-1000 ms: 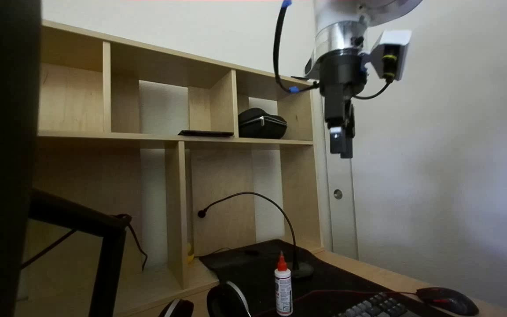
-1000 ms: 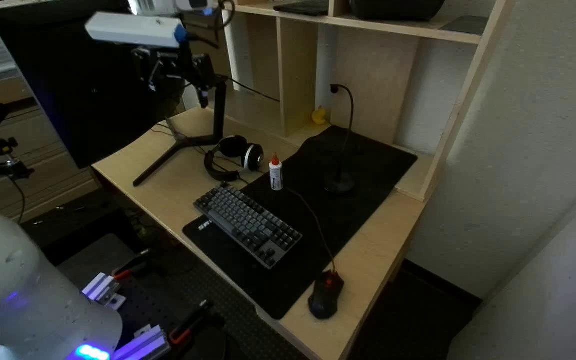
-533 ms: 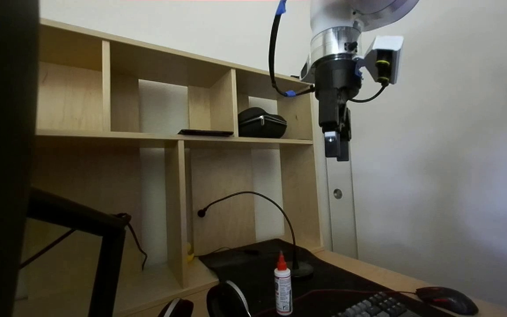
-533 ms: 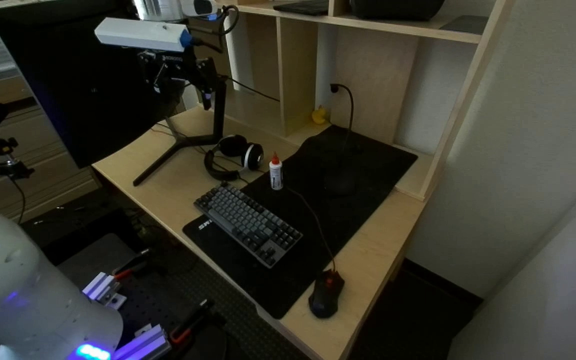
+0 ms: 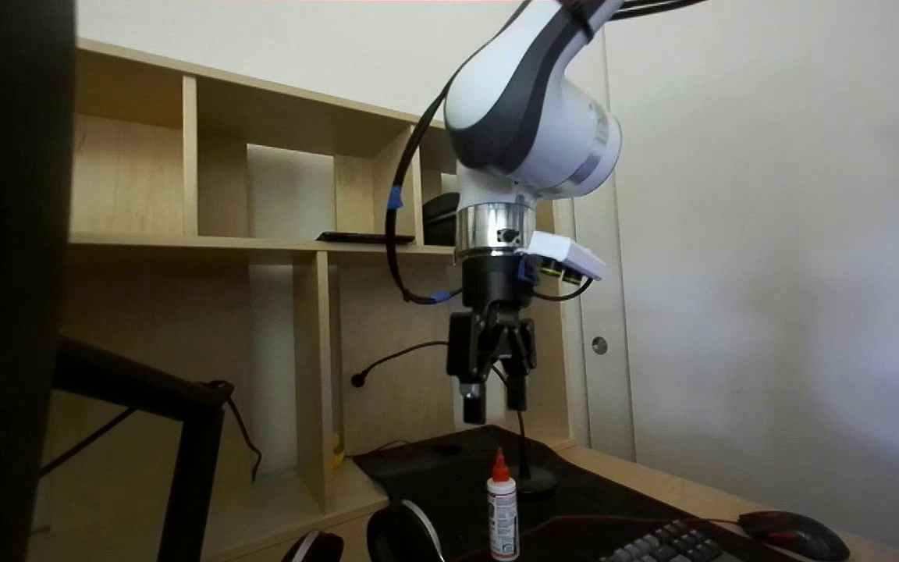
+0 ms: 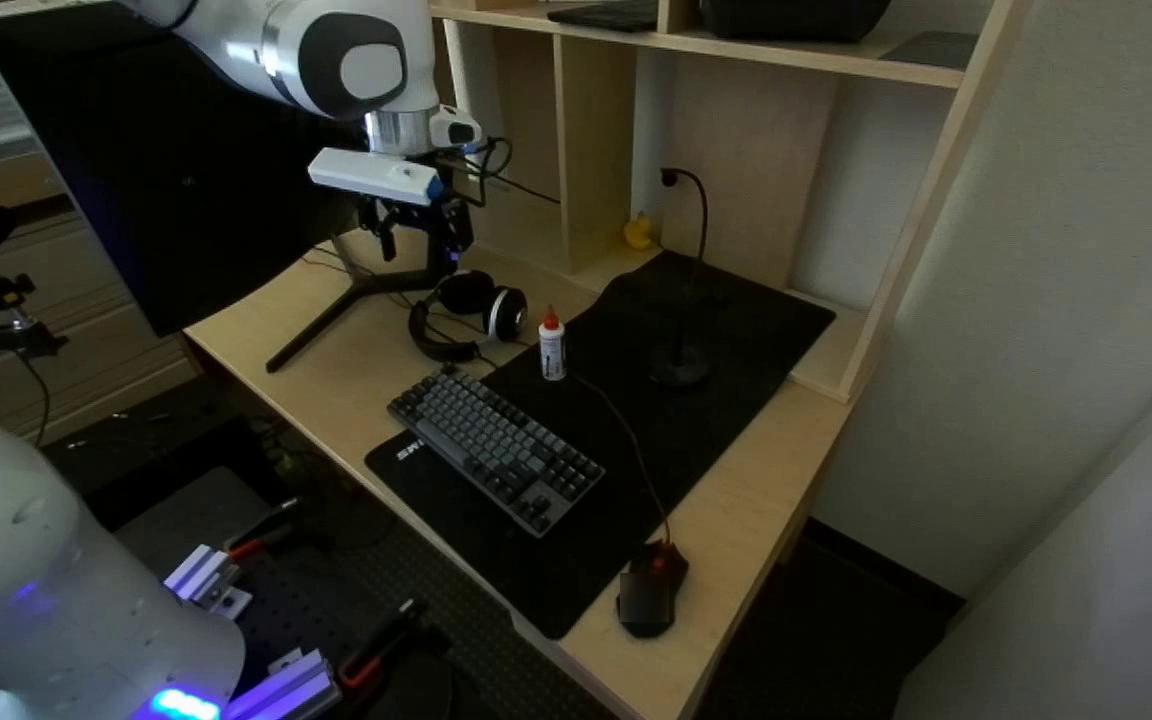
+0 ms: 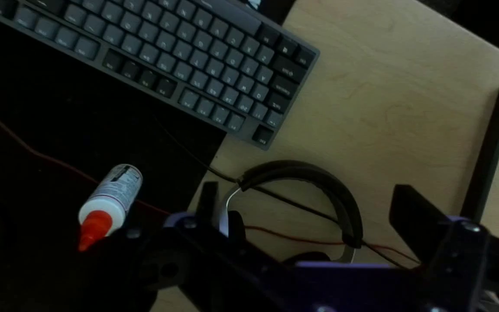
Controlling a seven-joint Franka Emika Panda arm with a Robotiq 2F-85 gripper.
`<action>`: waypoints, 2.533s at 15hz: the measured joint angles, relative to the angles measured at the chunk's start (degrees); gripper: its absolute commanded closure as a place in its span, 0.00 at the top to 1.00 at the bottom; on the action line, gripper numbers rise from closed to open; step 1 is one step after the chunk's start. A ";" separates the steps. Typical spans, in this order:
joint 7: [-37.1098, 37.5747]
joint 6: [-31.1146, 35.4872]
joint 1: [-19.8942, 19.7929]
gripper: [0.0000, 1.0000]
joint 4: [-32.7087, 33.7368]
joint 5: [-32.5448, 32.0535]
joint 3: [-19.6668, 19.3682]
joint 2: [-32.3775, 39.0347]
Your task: Get the headphones from the table and put them on the second shelf of the top row
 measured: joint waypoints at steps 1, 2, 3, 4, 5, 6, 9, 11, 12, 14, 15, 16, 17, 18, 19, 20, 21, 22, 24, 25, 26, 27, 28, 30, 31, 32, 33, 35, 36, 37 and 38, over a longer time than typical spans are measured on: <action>0.59 0.48 0.00 1.00 1.51 0.48 0.52 2.46; 0.86 0.54 -0.01 1.00 2.64 0.69 0.70 3.99; 0.99 0.54 -0.03 1.00 3.36 0.76 0.72 4.70; 1.00 0.54 -0.11 1.00 3.69 0.77 0.72 4.83; 1.00 0.54 -0.17 1.00 3.83 0.77 0.72 4.77; 1.00 0.54 -0.29 1.00 3.85 0.76 0.85 4.74; 3.45 1.96 -0.42 1.00 3.72 1.23 2.06 6.62; 7.61 4.09 -0.30 1.00 3.56 2.01 3.67 9.54; 10.38 4.63 -0.26 1.00 3.56 2.01 4.45 11.09; 15.62 4.81 -0.16 1.00 3.91 2.16 5.62 13.58; 17.43 4.81 -0.08 1.00 4.25 2.19 6.02 14.44; 18.31 4.81 -0.02 1.00 4.54 2.21 6.21 14.91; 18.71 4.81 0.00 1.00 4.78 2.24 6.29 15.12; 18.86 4.81 -0.02 1.00 4.92 2.26 6.29 15.16; 18.91 4.81 -0.04 1.00 5.04 2.27 6.29 15.16; 18.91 4.81 -0.05 1.00 5.06 2.23 6.30 15.16; 20.20 4.20 -0.05 1.00 5.09 2.48 6.32 15.16; 22.39 3.41 -0.05 1.00 5.11 3.32 6.39 15.16; 27.71 2.01 0.00 1.00 5.19 5.16 6.62 15.16; 30.95 1.83 0.07 1.00 5.21 5.45 6.68 15.16; 34.35 1.83 0.14 1.00 5.22 5.52 6.69 15.16; 37.74 1.56 0.20 1.00 5.25 5.54 6.70 15.16; 39.96 0.90 0.23 1.00 5.33 6.60 6.76 15.16; 41.33 -0.04 0.23 1.00 5.59 8.09 6.90 15.16; 41.65 -0.22 0.23 1.00 5.67 8.23 6.91 15.16; 41.80 -0.32 0.23 1.00 5.71 8.27 6.91 15.16; 41.82 -0.30 0.23 1.00 5.71 8.24 6.91 15.16; 48.42 0.02 0.30 1.00 5.68 7.80 6.79 15.16; 51.72 0.02 0.38 1.00 5.68 8.09 6.79 15.16; 54.97 0.24 0.48 1.00 5.68 8.37 6.81 15.16; 58.19 0.56 0.59 1.00 5.68 8.77 6.82 15.16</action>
